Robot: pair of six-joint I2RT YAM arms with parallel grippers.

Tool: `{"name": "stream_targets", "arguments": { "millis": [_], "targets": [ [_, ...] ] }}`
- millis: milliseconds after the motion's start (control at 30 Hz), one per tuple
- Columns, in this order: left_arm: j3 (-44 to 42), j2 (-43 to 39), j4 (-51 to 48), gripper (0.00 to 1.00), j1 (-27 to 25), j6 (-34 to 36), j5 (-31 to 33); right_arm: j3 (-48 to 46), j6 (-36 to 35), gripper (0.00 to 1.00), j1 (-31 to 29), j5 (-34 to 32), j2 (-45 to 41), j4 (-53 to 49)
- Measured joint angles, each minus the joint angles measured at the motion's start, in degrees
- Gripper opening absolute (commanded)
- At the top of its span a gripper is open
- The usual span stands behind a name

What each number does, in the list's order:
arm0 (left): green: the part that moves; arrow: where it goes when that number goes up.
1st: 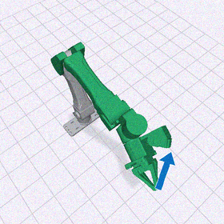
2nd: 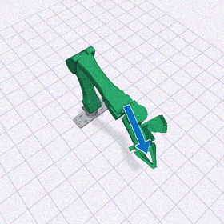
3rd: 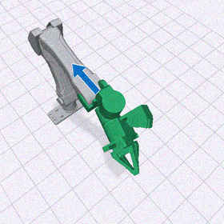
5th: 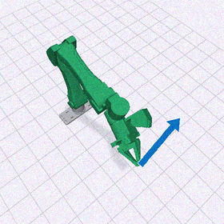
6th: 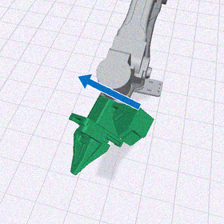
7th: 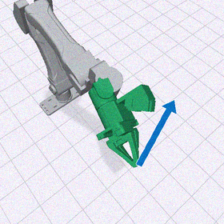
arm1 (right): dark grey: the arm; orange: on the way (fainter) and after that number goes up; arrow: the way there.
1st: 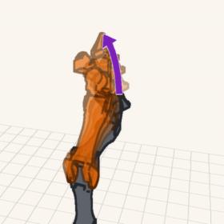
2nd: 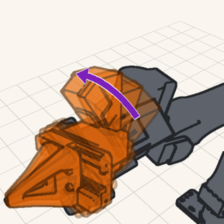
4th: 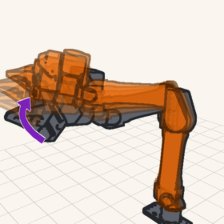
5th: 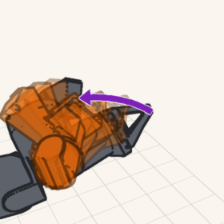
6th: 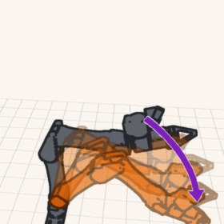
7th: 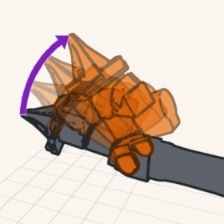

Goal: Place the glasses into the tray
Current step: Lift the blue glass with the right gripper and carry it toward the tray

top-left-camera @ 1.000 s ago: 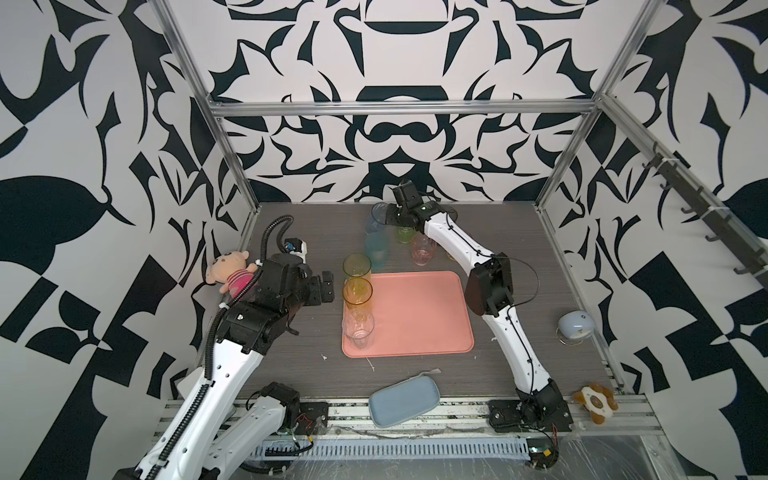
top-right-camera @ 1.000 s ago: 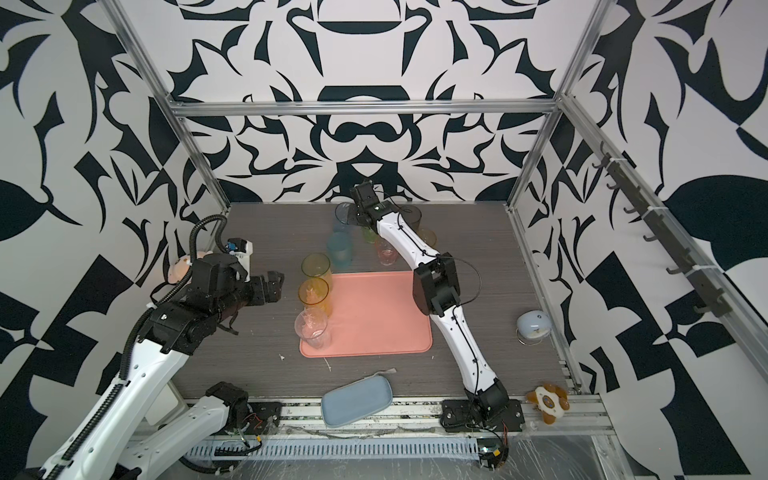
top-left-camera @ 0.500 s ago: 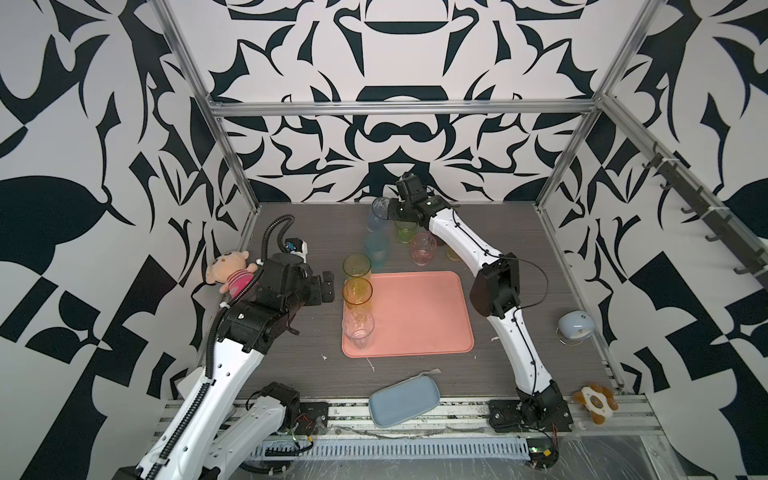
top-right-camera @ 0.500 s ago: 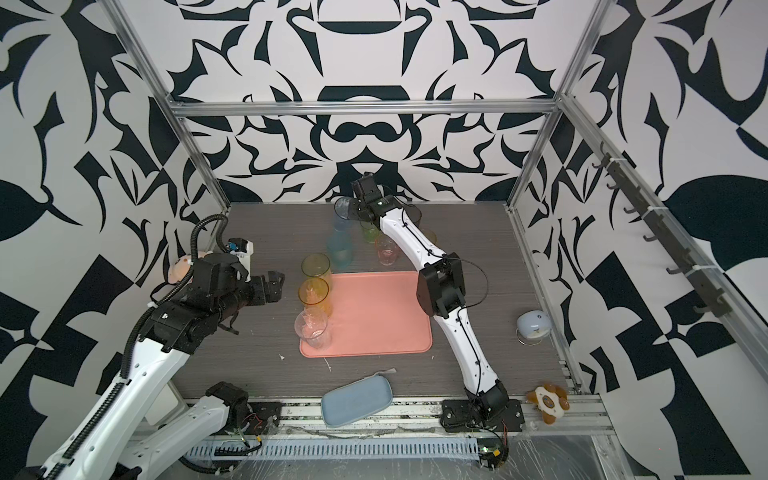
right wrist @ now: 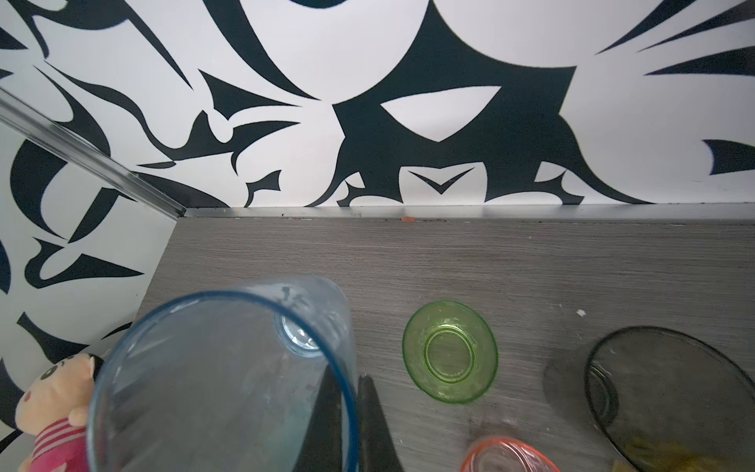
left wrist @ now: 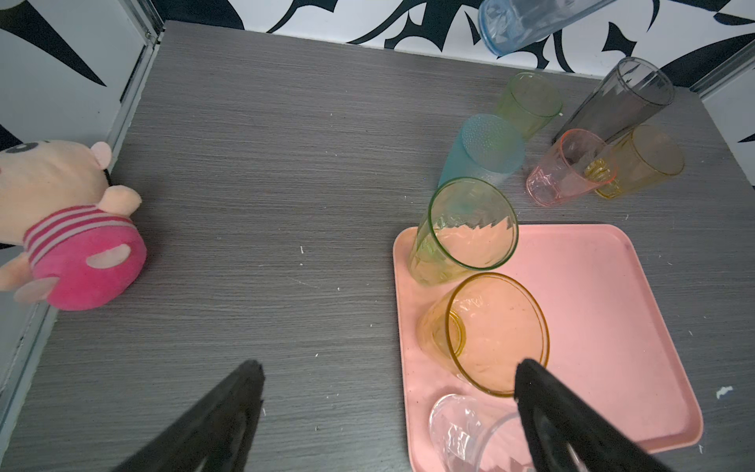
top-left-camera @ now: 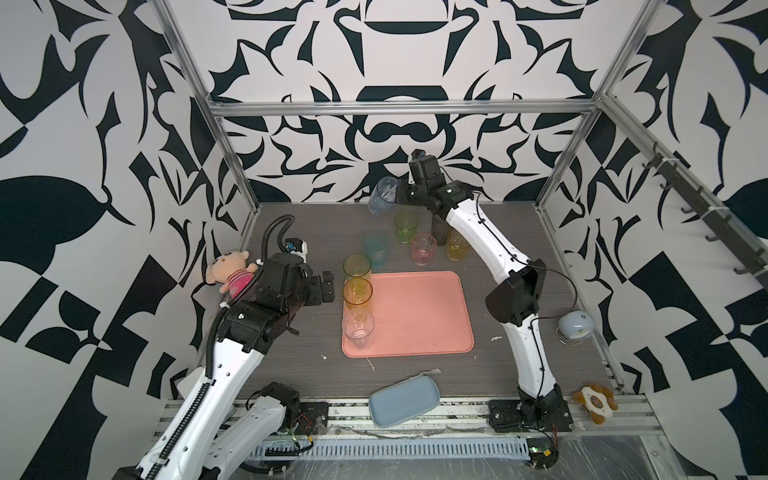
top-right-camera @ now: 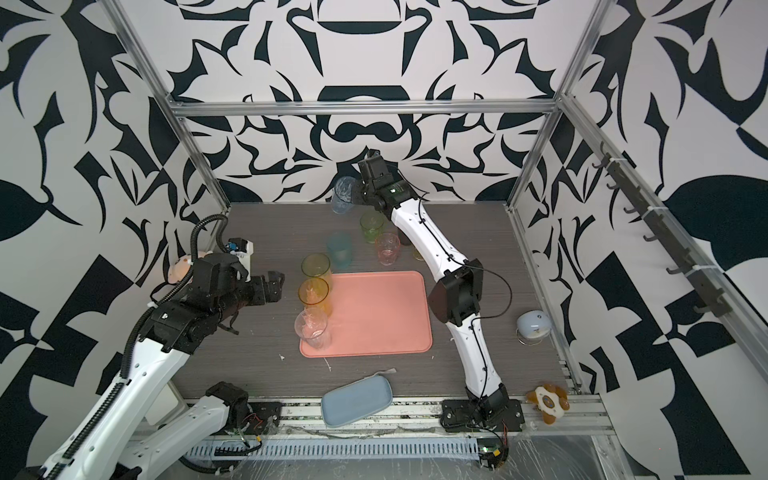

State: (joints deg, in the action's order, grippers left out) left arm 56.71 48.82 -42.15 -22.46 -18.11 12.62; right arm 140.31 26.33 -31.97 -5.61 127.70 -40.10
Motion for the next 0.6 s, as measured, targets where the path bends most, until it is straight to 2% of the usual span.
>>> {"name": "stream_targets", "arguments": {
  "millis": [300, 600],
  "targets": [
    [0.0, -0.57, 0.04, 0.99, 0.0, -0.02, 0.09, -8.52, -2.03, 0.0, -0.83, -1.22, -12.26, -3.43],
    [0.0, -0.76, 0.42, 1.0, 0.0, 0.04, 0.26, -24.22, -3.58, 0.0, -1.51, -2.29, -24.63, -4.24]
  ]
}}
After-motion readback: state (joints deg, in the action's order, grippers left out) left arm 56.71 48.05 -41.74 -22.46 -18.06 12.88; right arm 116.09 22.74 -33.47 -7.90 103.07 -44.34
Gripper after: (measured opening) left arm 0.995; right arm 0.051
